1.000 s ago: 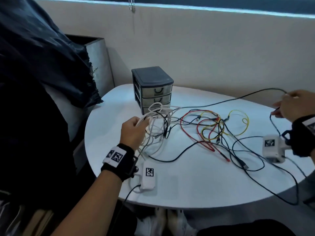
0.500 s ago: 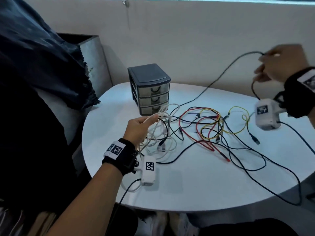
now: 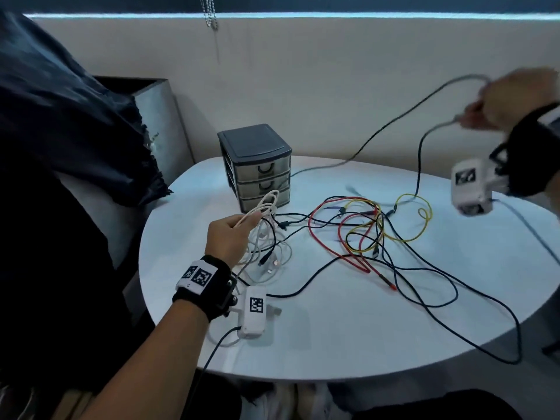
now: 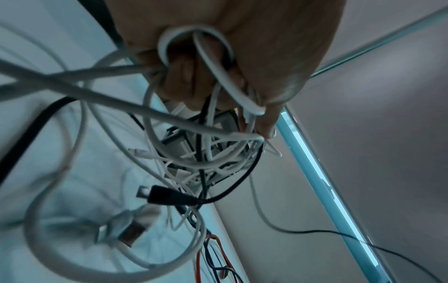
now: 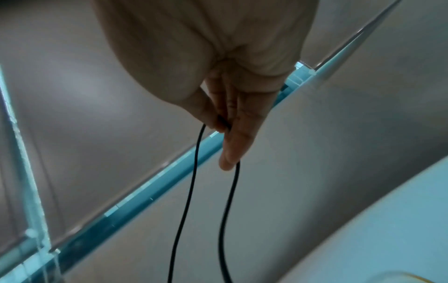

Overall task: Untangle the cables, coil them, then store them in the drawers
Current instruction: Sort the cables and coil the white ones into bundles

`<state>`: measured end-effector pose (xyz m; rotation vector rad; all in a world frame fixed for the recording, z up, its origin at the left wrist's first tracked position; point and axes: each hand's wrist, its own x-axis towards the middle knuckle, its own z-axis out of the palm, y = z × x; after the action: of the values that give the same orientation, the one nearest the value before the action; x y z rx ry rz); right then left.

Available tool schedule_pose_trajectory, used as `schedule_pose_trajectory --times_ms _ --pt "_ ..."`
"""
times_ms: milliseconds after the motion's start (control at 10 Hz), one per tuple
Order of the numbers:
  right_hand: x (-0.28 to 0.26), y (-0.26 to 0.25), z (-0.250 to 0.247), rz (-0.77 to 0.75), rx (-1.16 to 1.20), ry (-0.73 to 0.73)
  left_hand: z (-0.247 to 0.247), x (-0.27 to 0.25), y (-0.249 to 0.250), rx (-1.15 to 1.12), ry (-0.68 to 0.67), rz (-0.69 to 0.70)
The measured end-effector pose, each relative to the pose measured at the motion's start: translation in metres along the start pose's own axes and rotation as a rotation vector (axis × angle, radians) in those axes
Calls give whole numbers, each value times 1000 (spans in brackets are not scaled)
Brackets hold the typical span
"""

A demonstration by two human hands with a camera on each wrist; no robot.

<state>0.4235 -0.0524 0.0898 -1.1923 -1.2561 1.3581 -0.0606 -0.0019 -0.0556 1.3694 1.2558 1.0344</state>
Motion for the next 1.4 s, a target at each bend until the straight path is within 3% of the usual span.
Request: schedule_pose_trajectory --times_ms 100,200,300,400,600,800,900,1000,1100,1200,1400 --pt "-11 24 71 336 -830 864 3 -2 7 51 -27 92" --pt "-18 63 123 466 -1071 778 8 -6 13 107 -58 170" --pt "-2 77 185 303 -1138 540 11 -13 18 168 -108 234" --pt "19 82 234 85 -1074 394 8 -20 19 216 -136 312" --pt "53 85 265 112 -1024 180 -11 -30 18 286 -136 484" --pt "54 79 289 187 -1071 -45 -16 -30 13 280 -147 545" --pt "55 76 294 169 -1243 -94 -12 -31 13 250 -162 546" --pt "62 67 278 65 -1262 188 -10 -30 9 195 -152 485" --pt "63 45 253 -160 -1021 677 -8 -27 7 135 -183 353" --pt "54 25 232 -241 -754 867 -3 -26 14 32 -186 256" --pt "30 57 236 -157 -739 859 10 -24 28 -182 -142 -45"
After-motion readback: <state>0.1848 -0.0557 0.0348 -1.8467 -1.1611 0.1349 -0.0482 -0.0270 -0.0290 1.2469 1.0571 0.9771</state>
